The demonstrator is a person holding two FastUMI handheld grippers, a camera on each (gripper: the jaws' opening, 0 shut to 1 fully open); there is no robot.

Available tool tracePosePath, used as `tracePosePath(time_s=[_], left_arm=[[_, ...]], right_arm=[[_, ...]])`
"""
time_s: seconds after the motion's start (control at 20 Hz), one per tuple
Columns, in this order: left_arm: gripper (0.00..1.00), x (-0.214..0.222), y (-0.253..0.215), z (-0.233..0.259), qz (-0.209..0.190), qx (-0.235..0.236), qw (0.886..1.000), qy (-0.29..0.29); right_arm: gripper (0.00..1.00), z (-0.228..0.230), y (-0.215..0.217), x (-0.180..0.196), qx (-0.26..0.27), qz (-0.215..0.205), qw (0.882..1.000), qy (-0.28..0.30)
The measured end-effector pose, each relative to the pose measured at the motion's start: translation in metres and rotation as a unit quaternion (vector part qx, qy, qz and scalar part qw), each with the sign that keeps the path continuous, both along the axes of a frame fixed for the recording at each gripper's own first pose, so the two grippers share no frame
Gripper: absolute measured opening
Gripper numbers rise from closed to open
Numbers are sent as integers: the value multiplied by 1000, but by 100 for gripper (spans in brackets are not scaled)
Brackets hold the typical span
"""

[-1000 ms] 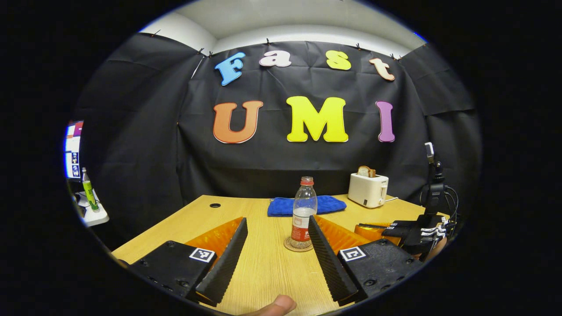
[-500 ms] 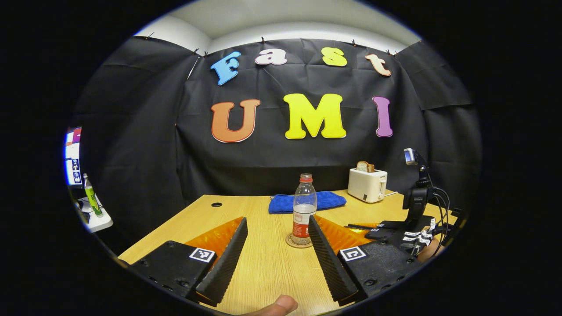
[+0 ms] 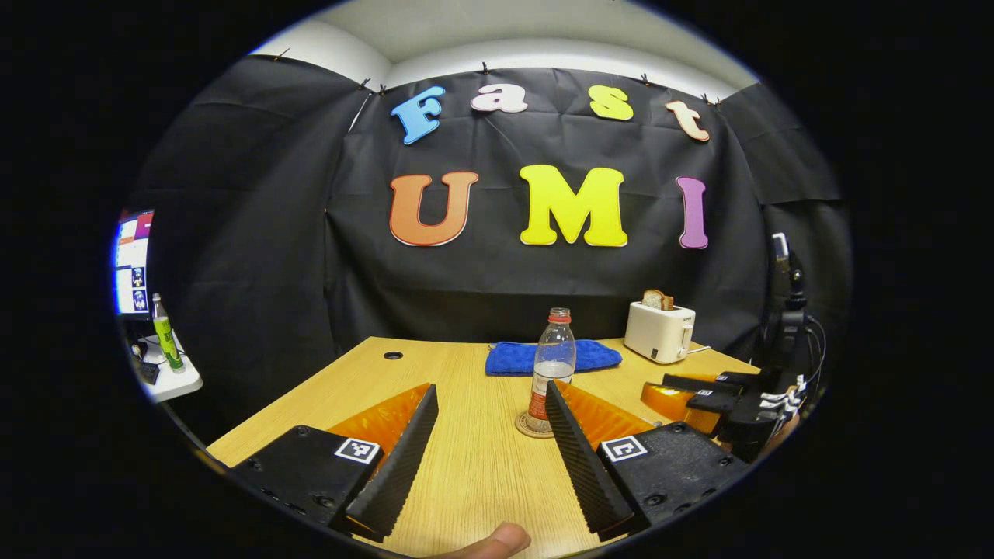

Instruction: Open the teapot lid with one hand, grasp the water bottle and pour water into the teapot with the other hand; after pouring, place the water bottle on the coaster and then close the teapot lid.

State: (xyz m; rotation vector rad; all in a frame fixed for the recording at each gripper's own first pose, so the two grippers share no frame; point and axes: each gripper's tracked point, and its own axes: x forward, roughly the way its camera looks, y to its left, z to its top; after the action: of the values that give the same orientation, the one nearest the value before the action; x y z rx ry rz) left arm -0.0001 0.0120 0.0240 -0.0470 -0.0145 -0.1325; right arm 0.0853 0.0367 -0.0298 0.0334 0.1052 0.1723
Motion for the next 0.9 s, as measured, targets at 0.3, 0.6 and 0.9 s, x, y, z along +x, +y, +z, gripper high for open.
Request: tracePosePath(time_s=[0.3, 0.6, 0.9], left_arm=[[88, -5, 6, 2, 14, 17, 1000, 1], [88, -12, 4, 8, 22, 23, 999, -2], [88, -20, -6, 12, 28, 38, 999, -8]], right_arm=[[74, 33, -35, -26, 22, -39, 999, -11], [94, 73, -71, -63, 6, -55, 997, -55], [95, 88, -116, -95, -48, -115, 990, -71]])
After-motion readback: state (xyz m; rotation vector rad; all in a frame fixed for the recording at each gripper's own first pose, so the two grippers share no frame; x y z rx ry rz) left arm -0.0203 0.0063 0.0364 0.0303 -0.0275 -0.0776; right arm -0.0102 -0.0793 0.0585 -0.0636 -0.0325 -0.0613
